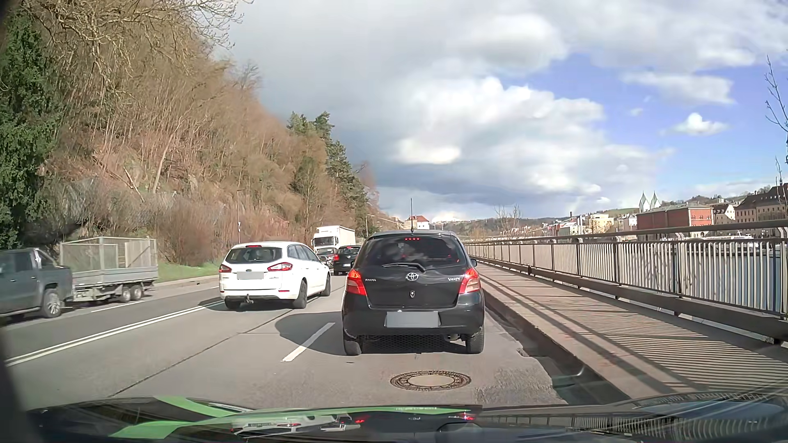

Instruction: Follow the waypoints while adhering to traffic rules and regulations

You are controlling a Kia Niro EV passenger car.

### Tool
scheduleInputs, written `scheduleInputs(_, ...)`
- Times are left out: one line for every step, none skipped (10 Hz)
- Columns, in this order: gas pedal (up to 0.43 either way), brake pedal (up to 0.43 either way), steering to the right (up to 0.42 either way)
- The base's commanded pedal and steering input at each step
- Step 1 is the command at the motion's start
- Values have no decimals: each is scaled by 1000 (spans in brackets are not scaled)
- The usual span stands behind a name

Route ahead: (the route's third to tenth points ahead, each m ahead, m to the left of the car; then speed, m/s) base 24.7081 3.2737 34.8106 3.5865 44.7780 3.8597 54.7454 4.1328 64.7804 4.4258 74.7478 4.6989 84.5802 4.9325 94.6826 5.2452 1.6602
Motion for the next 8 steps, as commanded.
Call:
scheduleInputs(0,152,0)
scheduleInputs(0,159,0)
scheduleInputs(0,165,0)
scheduleInputs(0,165,-1)
scheduleInputs(0,159,-4)
scheduleInputs(0,165,-6)
scheduleInputs(0,171,-8)
scheduleInputs(0,183,-8)
